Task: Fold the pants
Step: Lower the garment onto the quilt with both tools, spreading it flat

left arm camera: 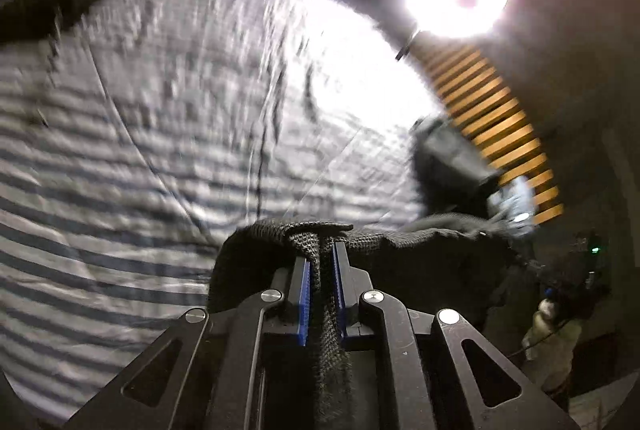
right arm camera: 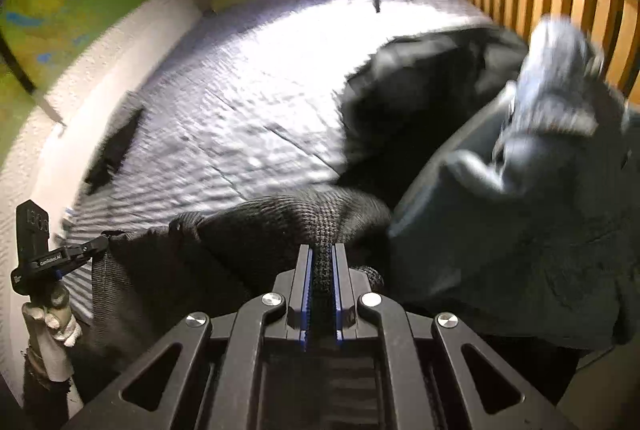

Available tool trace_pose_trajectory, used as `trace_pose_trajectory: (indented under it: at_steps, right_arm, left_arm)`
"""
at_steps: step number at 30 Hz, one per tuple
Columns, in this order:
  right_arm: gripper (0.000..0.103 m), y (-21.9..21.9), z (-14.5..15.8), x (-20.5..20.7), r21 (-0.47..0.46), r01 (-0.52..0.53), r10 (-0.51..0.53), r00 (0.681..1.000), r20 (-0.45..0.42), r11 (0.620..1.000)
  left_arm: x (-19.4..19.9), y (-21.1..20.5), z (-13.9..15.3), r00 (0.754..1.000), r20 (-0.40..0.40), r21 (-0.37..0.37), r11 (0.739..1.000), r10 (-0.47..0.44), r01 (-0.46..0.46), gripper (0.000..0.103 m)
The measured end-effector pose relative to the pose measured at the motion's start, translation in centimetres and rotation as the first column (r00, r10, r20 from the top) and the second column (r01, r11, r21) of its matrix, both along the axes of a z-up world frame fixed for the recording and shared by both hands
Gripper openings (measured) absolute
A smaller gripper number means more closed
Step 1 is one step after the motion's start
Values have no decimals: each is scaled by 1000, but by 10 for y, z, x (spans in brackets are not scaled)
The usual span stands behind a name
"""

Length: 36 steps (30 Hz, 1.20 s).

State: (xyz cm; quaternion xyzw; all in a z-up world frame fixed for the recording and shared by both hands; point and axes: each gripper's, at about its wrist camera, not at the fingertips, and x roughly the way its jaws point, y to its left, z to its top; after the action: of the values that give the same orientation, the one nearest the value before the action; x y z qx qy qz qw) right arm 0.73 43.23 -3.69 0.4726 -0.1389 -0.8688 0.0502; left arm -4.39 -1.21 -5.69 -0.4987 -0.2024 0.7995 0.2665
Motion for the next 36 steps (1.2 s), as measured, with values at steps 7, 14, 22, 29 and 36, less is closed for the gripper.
trace_pose_trajectory:
  at_steps: [7, 14, 22, 29, 36]
  right_arm:
    - [8, -51, 121, 38, -60, -128, 109, 963, -248, 990]
    - [8, -105, 219, 70, -26, -244, 211, 882, -421, 969]
    - [8, -124, 287, 66, -47, -304, 235, 816, -527, 951]
    - [8, -143, 275, -6, -24, -260, 216, 848, -485, 965]
    - [8, -137, 196, -109, -52, -202, 169, 913, -373, 978]
  left_arm:
    - [68, -73, 181, 941, -330, 33, 997, 72, -65, 10]
    - [119, -133, 302, 844, -510, 68, 986, 167, -154, 10]
    - [121, -164, 369, 771, -599, 103, 975, 217, -194, 10]
    - [20, -147, 368, 784, -584, 7, 967, 212, -256, 10]
    - [-106, -125, 277, 863, -466, -49, 968, 196, -246, 10]
